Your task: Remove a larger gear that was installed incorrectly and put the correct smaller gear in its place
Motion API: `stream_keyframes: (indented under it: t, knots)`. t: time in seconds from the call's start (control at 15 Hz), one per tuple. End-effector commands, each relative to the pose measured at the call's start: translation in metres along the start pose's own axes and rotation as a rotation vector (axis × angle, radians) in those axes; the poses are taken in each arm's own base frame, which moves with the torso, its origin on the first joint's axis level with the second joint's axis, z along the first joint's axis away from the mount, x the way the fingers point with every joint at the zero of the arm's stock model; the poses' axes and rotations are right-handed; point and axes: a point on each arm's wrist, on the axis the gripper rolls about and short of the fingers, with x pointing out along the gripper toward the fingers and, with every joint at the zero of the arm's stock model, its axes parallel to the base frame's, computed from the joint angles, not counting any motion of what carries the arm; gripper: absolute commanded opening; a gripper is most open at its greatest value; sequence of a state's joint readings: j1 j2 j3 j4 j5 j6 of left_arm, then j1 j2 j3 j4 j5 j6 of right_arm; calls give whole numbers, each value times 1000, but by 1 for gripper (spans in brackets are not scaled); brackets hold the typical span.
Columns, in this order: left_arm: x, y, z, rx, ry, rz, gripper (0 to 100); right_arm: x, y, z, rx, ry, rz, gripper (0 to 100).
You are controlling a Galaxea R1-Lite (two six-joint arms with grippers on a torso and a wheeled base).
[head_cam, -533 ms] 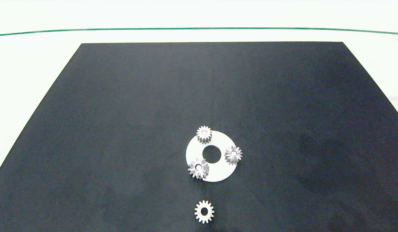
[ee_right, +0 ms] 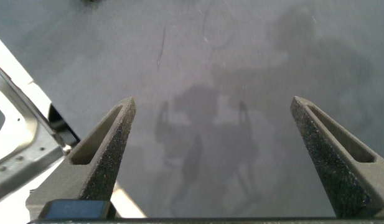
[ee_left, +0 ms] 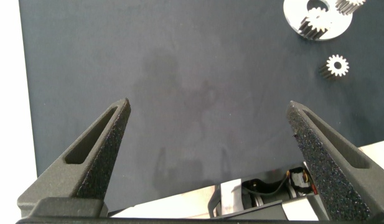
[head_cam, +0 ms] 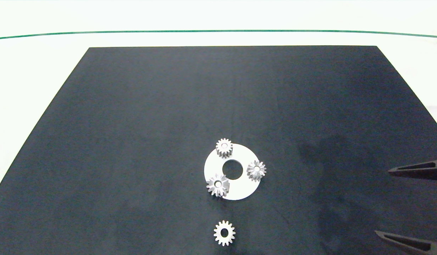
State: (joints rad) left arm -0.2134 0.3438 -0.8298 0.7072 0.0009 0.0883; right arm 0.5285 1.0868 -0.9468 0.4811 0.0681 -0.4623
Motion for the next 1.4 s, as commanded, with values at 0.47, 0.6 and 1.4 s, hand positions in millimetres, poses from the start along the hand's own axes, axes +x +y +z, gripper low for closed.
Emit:
stream_keyframes:
  t: [0.47, 0.6, 1.4]
  knots:
    - [-1, 0, 0, 3, -4, -3, 100, 80, 25, 70, -189, 44, 223, 100]
    - [-4, 0, 0, 3, -16, -4, 100, 99, 34, 81, -228, 80, 189, 100]
    - [-18, 2, 1, 5, -85, -17, 100, 171, 71, 128, -348, 124, 147, 100]
